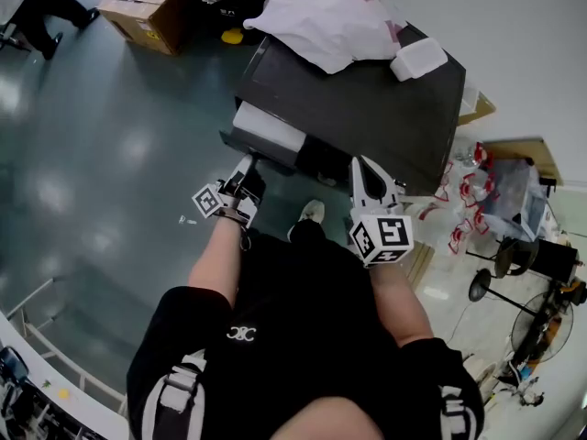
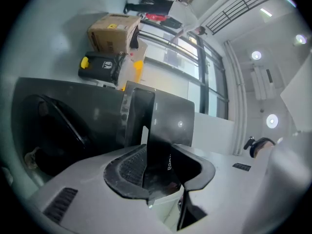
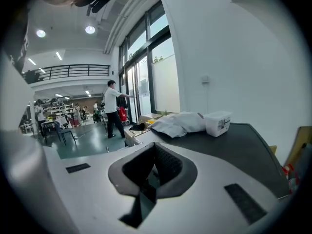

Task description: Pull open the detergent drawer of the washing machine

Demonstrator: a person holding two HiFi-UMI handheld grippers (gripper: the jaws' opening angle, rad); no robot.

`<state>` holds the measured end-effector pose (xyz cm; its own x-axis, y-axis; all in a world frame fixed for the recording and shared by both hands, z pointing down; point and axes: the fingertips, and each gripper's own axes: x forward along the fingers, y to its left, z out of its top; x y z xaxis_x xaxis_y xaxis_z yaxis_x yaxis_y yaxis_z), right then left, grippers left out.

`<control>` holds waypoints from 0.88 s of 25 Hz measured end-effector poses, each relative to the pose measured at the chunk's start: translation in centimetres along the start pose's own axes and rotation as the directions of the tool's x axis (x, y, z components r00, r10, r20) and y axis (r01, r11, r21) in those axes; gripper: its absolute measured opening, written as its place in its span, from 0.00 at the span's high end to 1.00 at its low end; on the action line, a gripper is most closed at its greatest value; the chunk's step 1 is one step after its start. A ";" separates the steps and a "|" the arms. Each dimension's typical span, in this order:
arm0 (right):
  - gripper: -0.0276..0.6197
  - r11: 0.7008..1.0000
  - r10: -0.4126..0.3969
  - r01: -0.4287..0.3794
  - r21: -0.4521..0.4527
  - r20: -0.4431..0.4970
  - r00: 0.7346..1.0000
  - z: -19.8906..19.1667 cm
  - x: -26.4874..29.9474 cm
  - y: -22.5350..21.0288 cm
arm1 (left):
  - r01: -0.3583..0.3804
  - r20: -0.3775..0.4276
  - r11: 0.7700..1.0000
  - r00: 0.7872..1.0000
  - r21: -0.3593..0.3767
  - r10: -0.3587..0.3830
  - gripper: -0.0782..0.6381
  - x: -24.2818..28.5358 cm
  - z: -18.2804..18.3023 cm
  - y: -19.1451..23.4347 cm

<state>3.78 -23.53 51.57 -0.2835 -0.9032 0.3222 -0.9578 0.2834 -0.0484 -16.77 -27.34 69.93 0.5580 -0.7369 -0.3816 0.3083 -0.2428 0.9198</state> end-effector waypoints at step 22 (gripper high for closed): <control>0.95 0.988 0.151 -0.151 -0.024 0.000 0.989 0.2 2.1 4.4 | -0.071 0.023 0.997 0.997 0.029 0.070 0.70 -8.2 -1.9 -2.7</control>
<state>-1.08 -24.22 51.81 -0.4250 -0.8499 0.3116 -0.9025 0.4243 -0.0736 -20.74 -19.45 70.39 0.5601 -0.7667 -0.3138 0.2453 -0.2084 0.9468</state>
